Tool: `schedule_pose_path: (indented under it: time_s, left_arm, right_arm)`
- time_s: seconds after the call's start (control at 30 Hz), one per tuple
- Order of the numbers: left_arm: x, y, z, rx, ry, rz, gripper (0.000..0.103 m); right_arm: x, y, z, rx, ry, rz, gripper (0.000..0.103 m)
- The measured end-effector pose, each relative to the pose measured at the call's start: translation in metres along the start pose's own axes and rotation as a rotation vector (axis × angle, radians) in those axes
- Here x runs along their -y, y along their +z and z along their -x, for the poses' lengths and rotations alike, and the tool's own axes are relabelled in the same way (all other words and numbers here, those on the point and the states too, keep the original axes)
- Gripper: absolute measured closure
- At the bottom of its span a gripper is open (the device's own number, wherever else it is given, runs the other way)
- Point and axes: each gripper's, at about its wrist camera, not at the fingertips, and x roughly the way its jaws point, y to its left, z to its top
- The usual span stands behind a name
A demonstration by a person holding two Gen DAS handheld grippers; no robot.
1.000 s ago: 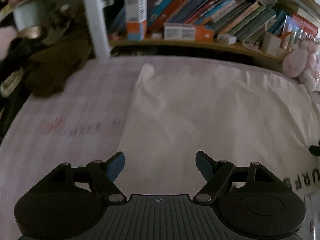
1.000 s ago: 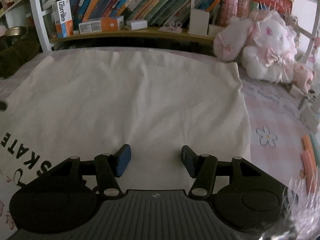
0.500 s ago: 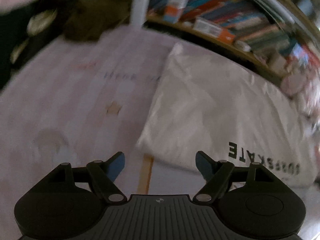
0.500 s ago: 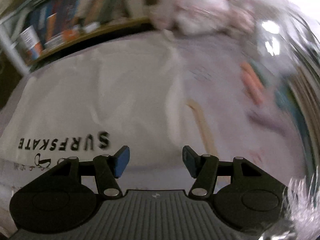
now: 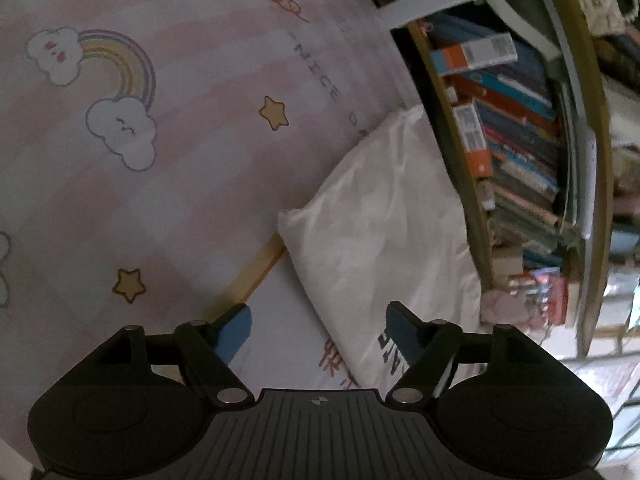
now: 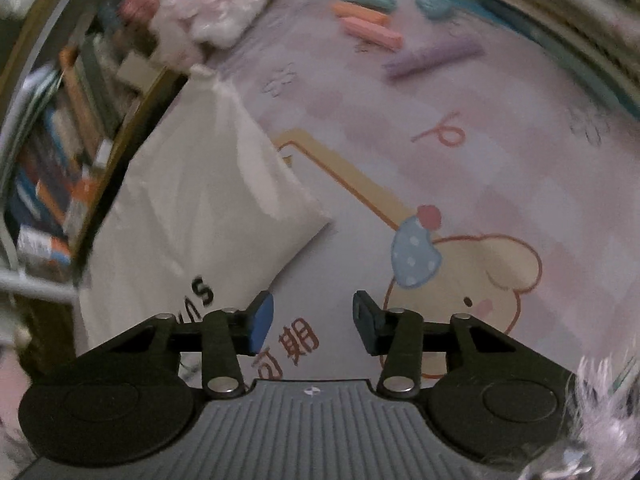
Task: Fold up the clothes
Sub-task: 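Grasp the edge of the white SURFSKATE shirt with both grippers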
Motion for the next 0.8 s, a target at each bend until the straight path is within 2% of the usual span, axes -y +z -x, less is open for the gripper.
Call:
schedule_pose_path:
  time_s: [0.17, 0.23, 0.3, 0.43, 0.47, 0.53, 0.6, 0.63, 0.73, 0.8]
  left_arm:
    - [-0.004, 0.006, -0.004, 0.046, -0.032, 0.094, 0.044]
    - [-0.009, 0.008, -0.004, 0.092, -0.036, 0.16, 0.044]
    - [-0.016, 0.01, -0.008, 0.115, -0.061, 0.234, 0.052]
    - [-0.019, 0.018, -0.014, 0.134, -0.074, 0.277, 0.058]
    - [-0.018, 0.021, -0.016, 0.138, -0.071, 0.279, 0.063]
    - [-0.017, 0.028, -0.02, 0.146, -0.064, 0.283, 0.071]
    - [-0.017, 0.033, -0.025, 0.14, -0.042, 0.27, 0.092]
    - [-0.014, 0.033, -0.022, 0.141, -0.047, 0.244, 0.094]
    - [0.004, 0.027, 0.0, 0.156, -0.11, 0.099, 0.096]
    - [0.009, 0.02, 0.014, 0.149, -0.096, -0.001, 0.096]
  right_arm:
    - [0.004, 0.012, -0.013, 0.013, 0.029, -0.094, 0.064]
    - [0.004, 0.017, -0.019, 0.021, 0.036, -0.13, 0.067]
    - [0.004, 0.02, -0.023, 0.033, 0.047, -0.159, 0.068]
    - [0.001, 0.025, -0.03, 0.051, 0.054, -0.182, 0.074]
    - [0.0, 0.026, -0.032, 0.055, 0.054, -0.186, 0.076]
    - [-0.003, 0.029, -0.036, 0.055, 0.046, -0.165, 0.086]
    - [-0.008, 0.032, -0.038, 0.058, 0.039, -0.129, 0.093]
    - [-0.01, 0.033, -0.038, 0.063, 0.04, -0.11, 0.094]
    - [-0.018, 0.029, -0.006, 0.1, 0.154, -0.043, 0.095]
    - [-0.02, 0.026, 0.016, 0.115, 0.213, -0.01, 0.095]
